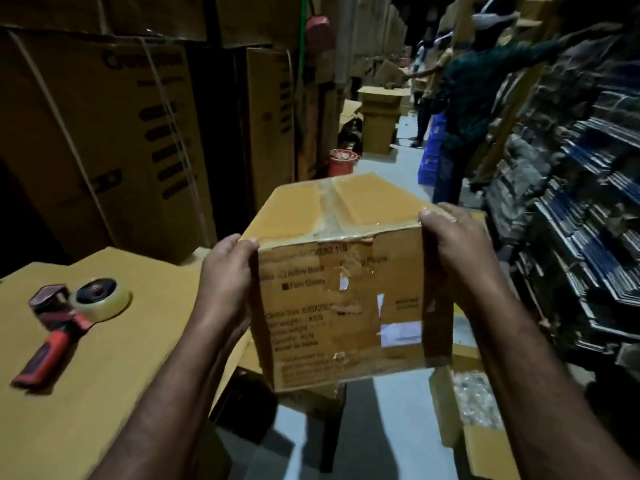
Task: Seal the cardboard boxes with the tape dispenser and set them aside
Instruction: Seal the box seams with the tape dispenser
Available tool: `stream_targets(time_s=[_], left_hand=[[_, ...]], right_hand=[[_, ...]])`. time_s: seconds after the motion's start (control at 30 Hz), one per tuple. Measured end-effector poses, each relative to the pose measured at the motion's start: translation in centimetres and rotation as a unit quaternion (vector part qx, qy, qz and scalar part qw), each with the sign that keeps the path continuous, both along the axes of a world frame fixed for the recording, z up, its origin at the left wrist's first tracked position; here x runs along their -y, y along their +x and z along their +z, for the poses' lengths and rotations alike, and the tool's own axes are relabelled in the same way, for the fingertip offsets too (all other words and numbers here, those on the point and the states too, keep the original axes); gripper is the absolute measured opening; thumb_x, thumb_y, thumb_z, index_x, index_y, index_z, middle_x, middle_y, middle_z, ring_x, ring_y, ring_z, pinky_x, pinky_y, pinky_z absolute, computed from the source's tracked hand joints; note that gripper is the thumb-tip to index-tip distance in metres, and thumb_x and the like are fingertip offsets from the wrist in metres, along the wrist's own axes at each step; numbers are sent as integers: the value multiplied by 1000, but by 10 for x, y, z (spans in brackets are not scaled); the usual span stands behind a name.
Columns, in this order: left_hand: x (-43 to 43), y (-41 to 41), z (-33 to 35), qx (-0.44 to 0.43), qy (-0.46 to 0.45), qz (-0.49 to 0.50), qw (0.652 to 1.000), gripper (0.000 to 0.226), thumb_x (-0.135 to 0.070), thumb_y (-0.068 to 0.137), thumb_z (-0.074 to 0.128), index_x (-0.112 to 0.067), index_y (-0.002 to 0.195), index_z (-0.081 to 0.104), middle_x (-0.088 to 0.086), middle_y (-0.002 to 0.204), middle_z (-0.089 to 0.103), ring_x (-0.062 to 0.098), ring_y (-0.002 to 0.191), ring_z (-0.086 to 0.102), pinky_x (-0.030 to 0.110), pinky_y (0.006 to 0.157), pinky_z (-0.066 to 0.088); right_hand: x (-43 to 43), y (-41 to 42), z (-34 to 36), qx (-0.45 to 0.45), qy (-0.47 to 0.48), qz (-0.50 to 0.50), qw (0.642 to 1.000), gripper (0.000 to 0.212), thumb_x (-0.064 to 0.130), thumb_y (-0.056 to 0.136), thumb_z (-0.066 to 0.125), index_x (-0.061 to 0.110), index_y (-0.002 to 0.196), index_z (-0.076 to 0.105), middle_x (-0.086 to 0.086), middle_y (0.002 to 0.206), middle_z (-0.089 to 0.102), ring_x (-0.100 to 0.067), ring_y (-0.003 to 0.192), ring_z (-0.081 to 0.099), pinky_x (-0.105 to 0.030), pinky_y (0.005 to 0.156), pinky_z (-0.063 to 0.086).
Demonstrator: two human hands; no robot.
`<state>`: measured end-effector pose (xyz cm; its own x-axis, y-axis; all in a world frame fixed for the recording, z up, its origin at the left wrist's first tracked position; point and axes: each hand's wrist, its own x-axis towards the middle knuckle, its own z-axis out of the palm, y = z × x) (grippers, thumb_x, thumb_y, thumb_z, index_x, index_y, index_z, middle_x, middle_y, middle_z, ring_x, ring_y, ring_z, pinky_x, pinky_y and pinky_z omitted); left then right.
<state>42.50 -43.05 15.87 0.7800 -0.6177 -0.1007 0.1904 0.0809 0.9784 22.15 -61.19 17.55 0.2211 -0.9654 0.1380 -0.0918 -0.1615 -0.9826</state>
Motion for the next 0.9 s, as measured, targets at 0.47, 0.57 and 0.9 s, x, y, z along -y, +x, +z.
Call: stream_targets(time_s=[0.47, 0.57, 0.9], left_hand=[[219, -23, -133, -282, 62, 120, 950, 13, -15, 97, 57, -5, 95, 65, 15, 76, 67, 30, 61, 65, 37, 63, 56], [248, -33, -161, -320, 82, 191, 924, 20, -14, 99, 55, -5, 85, 66, 13, 70, 66, 30, 58, 64, 40, 65, 55], [282, -41, -242, -284, 57, 305, 907, 27, -15, 107, 46, -5, 128, 59, 19, 107, 75, 32, 92, 75, 41, 72, 61]], right_hand=[[289, 57, -120, -167, 85, 177, 966, 33, 37, 82, 68, 10, 99, 71, -8, 85, 72, -21, 75, 68, -26, 60, 47], [334, 83, -157, -219, 108, 221, 944, 49, 45, 80, 67, 18, 122, 67, -4, 112, 71, -21, 97, 68, -29, 73, 52], [399, 183, -246, -225, 280, 442, 822, 53, 28, 98, 64, 23, 147, 46, -11, 129, 63, -26, 102, 69, -33, 77, 56]])
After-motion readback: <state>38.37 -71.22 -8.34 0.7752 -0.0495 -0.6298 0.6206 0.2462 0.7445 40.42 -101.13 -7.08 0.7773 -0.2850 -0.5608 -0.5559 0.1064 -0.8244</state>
